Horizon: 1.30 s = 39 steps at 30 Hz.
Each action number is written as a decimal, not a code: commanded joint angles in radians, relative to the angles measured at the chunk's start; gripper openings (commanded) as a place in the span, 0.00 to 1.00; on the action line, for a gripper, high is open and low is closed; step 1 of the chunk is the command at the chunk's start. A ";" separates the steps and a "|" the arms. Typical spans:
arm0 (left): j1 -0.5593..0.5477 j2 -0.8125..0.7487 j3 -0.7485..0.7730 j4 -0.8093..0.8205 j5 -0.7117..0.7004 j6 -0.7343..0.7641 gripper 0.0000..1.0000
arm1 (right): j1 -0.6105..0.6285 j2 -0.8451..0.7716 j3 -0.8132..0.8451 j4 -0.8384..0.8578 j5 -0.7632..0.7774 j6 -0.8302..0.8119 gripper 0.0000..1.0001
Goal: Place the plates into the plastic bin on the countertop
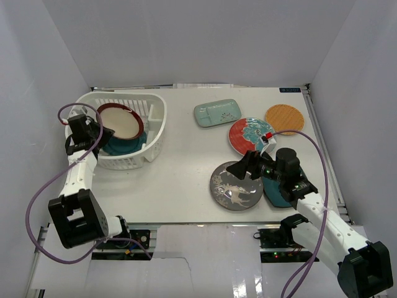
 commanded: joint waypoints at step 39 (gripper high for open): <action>-0.453 -0.444 -0.114 0.085 0.116 0.100 0.65 | 0.002 -0.105 0.066 -0.081 0.104 -0.050 0.51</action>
